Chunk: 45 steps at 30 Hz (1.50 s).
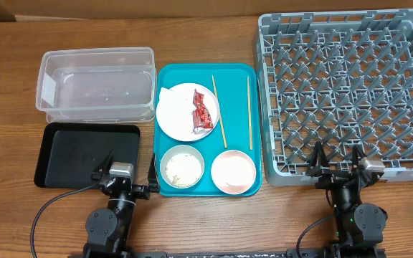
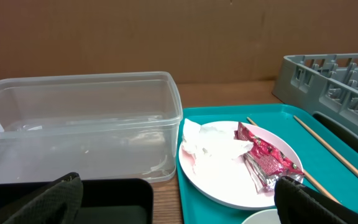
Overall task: Sort waste into correct bins and load items into the dishwasher
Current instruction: 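Move the left gripper toward the white cups on the teal tray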
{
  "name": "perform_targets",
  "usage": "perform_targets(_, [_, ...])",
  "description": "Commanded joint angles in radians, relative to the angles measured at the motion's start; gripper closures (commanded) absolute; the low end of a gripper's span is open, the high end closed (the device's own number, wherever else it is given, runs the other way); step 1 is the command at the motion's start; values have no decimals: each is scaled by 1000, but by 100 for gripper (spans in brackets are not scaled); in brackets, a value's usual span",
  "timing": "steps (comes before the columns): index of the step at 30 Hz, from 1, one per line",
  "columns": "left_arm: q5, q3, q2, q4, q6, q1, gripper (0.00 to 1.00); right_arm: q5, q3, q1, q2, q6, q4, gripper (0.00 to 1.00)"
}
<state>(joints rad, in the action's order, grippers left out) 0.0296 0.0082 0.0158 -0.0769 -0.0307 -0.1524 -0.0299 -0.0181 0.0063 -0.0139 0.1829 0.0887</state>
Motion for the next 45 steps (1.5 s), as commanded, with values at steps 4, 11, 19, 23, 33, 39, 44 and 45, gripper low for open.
perform_targets(4, [-4, -3, -3, 2, -18, 5, 0, -1, 10, -4, 9, -1, -8, 0])
perform_targets(11, [-4, -3, -3, 3, -18, 5, 0, -1, 10, -4, 9, 0, -8, 0])
perform_targets(19, [-5, -3, -3, 3, -18, 5, 0, -1, 10, -4, 9, 0, -8, 0])
perform_targets(23, [-5, -3, -3, 3, -18, 5, 0, -1, 10, -4, 9, 0, -8, 0])
perform_targets(33, [-95, -3, -3, 6, -23, 5, 0, -1, 10, -4, 9, 0, -8, 0])
perform_targets(39, [-162, -3, -3, 31, -22, 5, 0, -1, 10, -4, 9, 0, -9, 0])
perform_targets(44, [-196, -3, -3, 52, -29, 5, 0, 37, 10, -4, 9, 0, -9, 0])
perform_targets(45, [-204, -3, -3, 58, -29, 5, 0, 59, 10, -4, 9, 0, -9, 0])
